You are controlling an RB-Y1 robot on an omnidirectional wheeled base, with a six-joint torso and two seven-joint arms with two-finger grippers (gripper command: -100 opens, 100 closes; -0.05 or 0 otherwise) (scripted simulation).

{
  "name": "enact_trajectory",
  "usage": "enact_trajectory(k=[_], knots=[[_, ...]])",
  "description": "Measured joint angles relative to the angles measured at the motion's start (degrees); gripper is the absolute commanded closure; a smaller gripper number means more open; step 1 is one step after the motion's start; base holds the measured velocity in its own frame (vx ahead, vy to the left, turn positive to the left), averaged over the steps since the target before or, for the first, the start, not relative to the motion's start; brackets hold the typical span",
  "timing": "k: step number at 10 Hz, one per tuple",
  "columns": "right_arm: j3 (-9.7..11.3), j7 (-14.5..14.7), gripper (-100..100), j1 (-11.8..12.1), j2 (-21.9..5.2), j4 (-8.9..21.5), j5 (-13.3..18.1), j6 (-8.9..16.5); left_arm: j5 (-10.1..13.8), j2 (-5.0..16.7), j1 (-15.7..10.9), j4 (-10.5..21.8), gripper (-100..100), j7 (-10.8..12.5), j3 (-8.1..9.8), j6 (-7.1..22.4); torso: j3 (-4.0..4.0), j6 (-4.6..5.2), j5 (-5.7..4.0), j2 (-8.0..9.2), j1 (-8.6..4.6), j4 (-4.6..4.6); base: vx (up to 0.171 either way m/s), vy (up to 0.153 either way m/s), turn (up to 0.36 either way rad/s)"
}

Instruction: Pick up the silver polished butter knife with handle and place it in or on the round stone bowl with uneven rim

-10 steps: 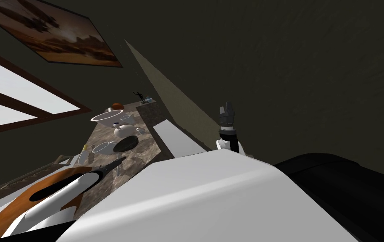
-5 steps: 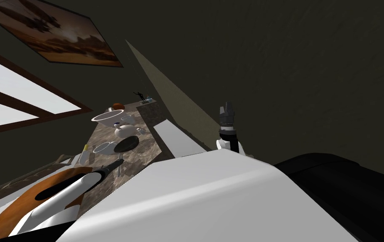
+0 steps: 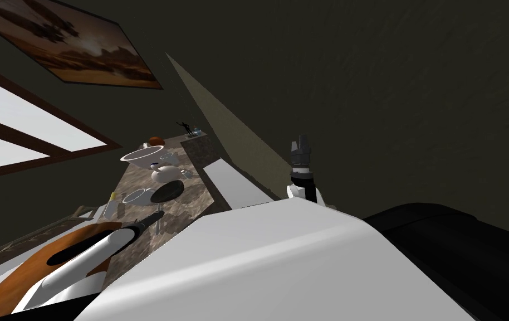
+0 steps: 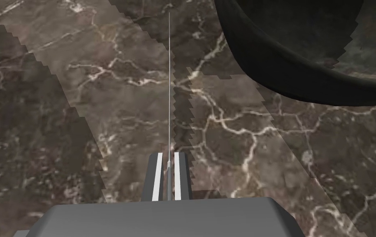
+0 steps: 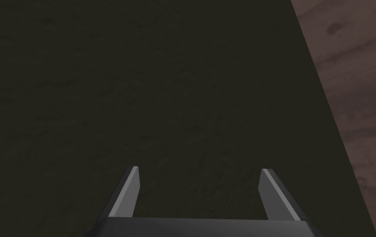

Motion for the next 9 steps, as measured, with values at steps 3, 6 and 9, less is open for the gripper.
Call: enact_trajectory(k=[3, 6, 9], knots=[[0.0, 0.0, 0, 0.0, 0.0, 0.0, 0.0, 0.0, 0.8, 1.6, 0.4, -1.1, 100, 0.4, 1.32, -0.6, 0.34, -0.08, -0.15, 0.56, -0.62, 0.14, -0.109, -0.133, -0.017], [0.0, 0.0, 0, 0.0, 0.0, 0.0, 0.0, 0.0, 1.8, 4.5, 1.4, -2.4, 100, 2.9, 3.27, 0.6, 0.16, -0.03, -0.18, 0.22, -0.43, 0.12, -0.026, -0.07, -0.077], [0.0, 0.0, 0, 0.0, 0.0, 0.0, 0.0, 0.0, 2.8, 7.9, 1.9, -2.6, 100, 5.3, 4.98, 2.0, 0.03, -0.01, -0.09, -0.03, -0.15, 0.08, 0.024, -0.016, -0.082]])
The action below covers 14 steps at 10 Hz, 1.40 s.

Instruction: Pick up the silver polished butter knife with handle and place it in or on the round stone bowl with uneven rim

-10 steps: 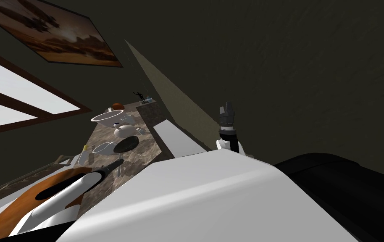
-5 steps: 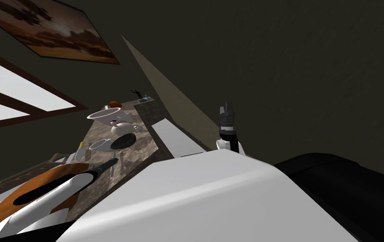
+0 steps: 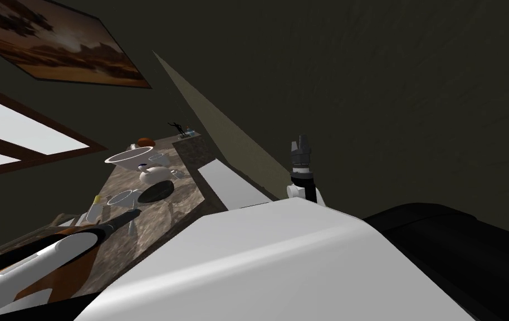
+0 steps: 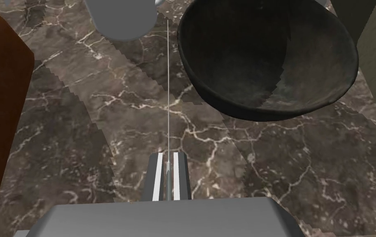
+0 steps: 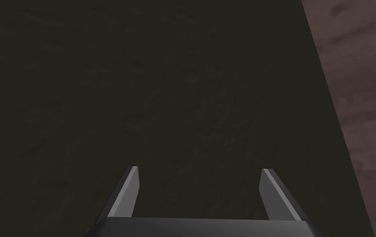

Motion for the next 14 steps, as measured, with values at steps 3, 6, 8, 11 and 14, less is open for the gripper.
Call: enact_trajectory(k=[3, 6, 8, 11, 14], knots=[[0.0, 0.0, 0, 0.0, 0.0, 0.0, 0.0, 0.0, 0.0, 2.5, 1.5, -1.3, 100, 3.0, 1.67, 2.2, -0.05, 0.01, 0.02, -0.08, 0.01, -0.02, 0.039, -0.019, -0.104], [0.0, 0.0, 0, 0.0, 0.0, 0.0, 0.0, 0.0, -0.7, 4.8, 2.8, -2.5, 100, 6.1, 3.12, 4.8, -0.1, 0.06, 0.09, -0.17, 0.12, -0.04, 0.064, 0.007, -0.116], [0.0, 0.0, 0, 0.0, 0.0, 0.0, 0.0, 0.0, -1.3, 6.9, 3.1, -2.7, 100, 8.0, 4.02, 6.9, -0.22, 0.12, 0.12, -0.38, 0.28, -0.09, 0.106, 0.053, -0.129], [0.0, 0.0, 0, 0.0, 0.0, 0.0, 0.0, 0.0, -2.1, 8.6, 3.9, -3.9, 100, 10.2, 5.38, 9.7, -0.17, 0.08, 0.18, -0.26, 0.27, -0.09, 0.066, 0.029, -0.073], [0.0, 0.0, 0, 0.0, 0.0, 0.0, 0.0, 0.0, -2.5, 9.0, 4.0, -4.6, -100, 11.2, 5.78, 10.8, -0.03, 0.04, 0.19, 0.0, 0.18, -0.04, 0.01, 0.002, -0.006]])
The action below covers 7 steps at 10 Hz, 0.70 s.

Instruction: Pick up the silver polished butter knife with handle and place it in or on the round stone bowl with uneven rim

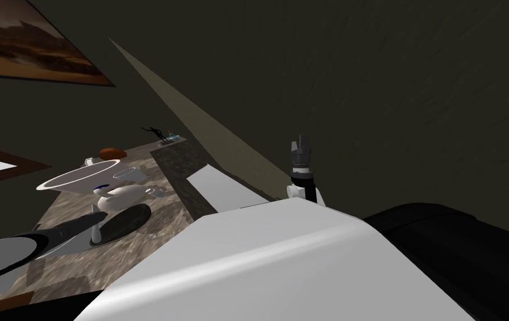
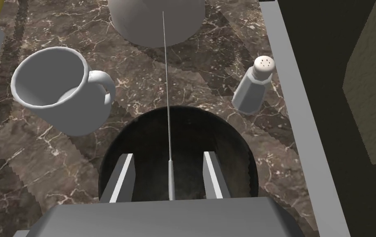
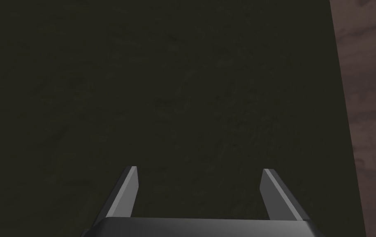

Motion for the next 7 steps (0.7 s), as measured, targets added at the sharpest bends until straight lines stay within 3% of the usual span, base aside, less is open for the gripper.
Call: enact_trajectory(k=[3, 4, 5, 7], knots=[[0.0, 0.0, 0, 0.0, 0.0, 0.0, 0.0, 0.0, 0.0, 0.0, 0.0, 0.0, -100, 0.0, 0.0, 0.0, 0.04, 0.0, 0.0, 0.07, 0.0, 0.02, 0.0, 0.0, 0.0], [0.0, 0.0, 0, 0.0, 0.0, 0.0, 0.0, 0.0, 0.0, 0.0, 0.0, 0.0, 0, 0.0, 0.0, 0.0, 0.05, 0.0, 0.0, 0.08, 0.0, 0.02, 0.0, 0.0, 0.0], [0.0, 0.0, 0, 0.0, 0.0, 0.0, 0.0, 0.0, 0.0, 0.0, 0.0, 0.0, -100, 0.0, 0.0, 0.0, 0.05, 0.0, 0.0, 0.08, 0.0, 0.02, -0.018, 0.009, -0.057], [0.0, 0.0, 0, 0.0, 0.0, 0.0, 0.0, 0.0, 0.5, 1.5, 1.0, -1.1, -100, 1.6, 0.74, 1.5, 0.11, 0.01, 0.0, 0.19, 0.06, 0.05, -0.038, 0.023, -0.05]])
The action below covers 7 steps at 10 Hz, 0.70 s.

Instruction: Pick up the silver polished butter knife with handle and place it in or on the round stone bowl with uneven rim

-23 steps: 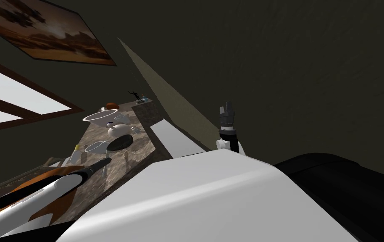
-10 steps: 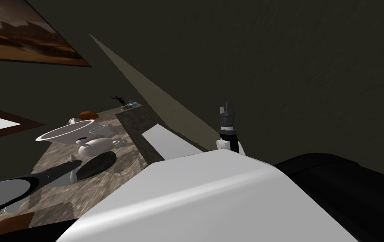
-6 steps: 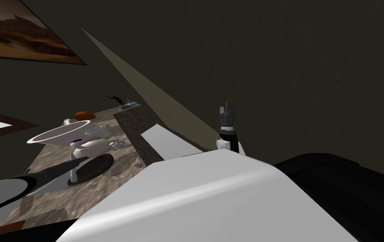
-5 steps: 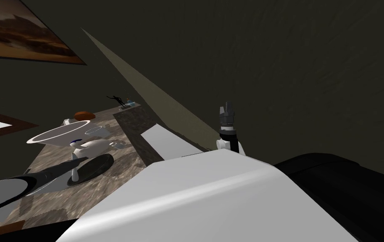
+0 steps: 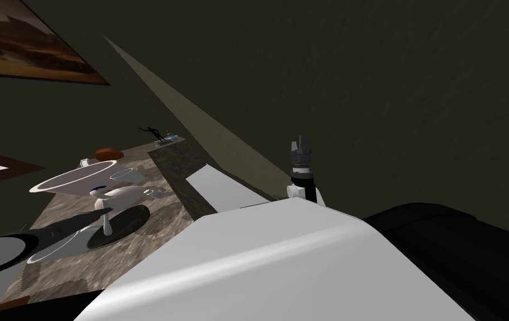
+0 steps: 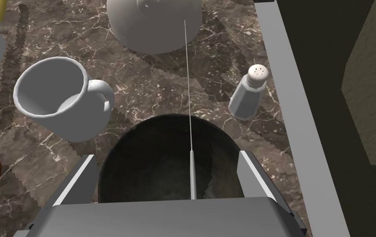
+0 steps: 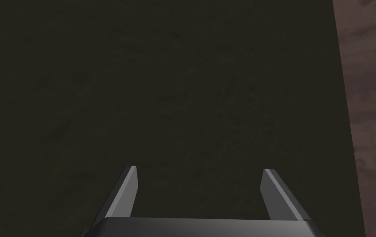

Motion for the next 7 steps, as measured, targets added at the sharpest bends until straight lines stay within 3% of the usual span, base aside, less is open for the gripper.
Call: enact_trajectory(k=[6, 7], knots=[[0.0, 0.0, 0, 0.0, 0.0, 0.0, 0.0, 0.0, 0.9, 4.6, 2.9, -4.2, -100, 6.4, 2.09, 5.3, 0.03, -0.01, 0.0, 0.04, -0.02, 0.01, -0.036, 0.015, -0.041], [0.0, 0.0, 0, 0.0, 0.0, 0.0, 0.0, 0.0, 0.9, 4.7, 2.9, -4.3, 0, 6.6, 2.11, 5.5, -0.01, -0.02, 0.01, -0.02, -0.04, 0.0, 0.0, 0.0, 0.0]])
